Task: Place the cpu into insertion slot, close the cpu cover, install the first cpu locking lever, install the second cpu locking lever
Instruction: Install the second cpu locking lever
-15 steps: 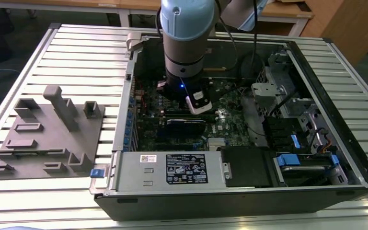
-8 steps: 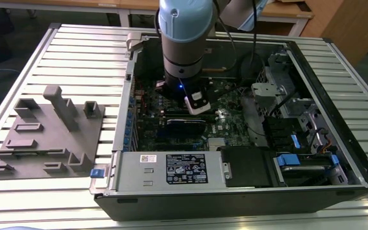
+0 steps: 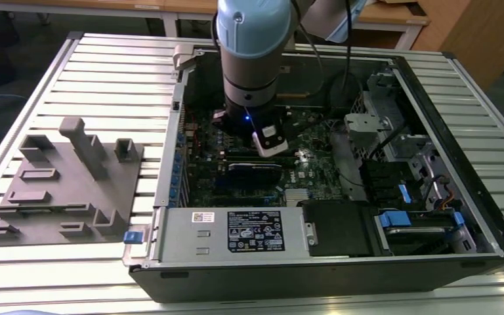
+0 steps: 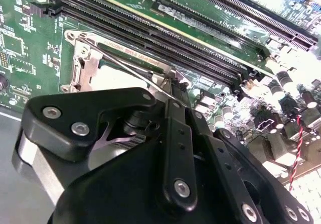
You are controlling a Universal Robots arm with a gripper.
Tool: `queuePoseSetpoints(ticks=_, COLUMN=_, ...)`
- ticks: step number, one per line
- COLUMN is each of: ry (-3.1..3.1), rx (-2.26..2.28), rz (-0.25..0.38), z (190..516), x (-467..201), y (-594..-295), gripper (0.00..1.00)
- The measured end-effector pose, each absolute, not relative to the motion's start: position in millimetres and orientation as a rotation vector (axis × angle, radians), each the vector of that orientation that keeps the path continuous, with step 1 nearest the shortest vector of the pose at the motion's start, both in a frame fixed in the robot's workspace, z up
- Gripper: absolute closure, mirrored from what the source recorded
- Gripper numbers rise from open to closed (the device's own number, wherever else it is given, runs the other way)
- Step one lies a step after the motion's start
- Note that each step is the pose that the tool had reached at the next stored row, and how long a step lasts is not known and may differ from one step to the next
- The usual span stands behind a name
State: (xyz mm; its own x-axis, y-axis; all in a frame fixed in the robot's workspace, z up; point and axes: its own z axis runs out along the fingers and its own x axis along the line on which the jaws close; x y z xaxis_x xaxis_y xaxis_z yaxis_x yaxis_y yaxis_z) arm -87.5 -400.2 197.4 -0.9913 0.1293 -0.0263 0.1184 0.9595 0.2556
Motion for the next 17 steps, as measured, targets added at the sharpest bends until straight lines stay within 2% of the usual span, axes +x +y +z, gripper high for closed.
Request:
queuePoseSetpoints(ticks=12, ry=3.066, rx=0.201, rz=0.399, z=242, x=-87, y=-400, gripper=0.89)
queuePoseSetpoints(ticks=17, ry=3.064, rx=0.217, rz=0.398, z=245, x=-85, y=-400, gripper=0.89)
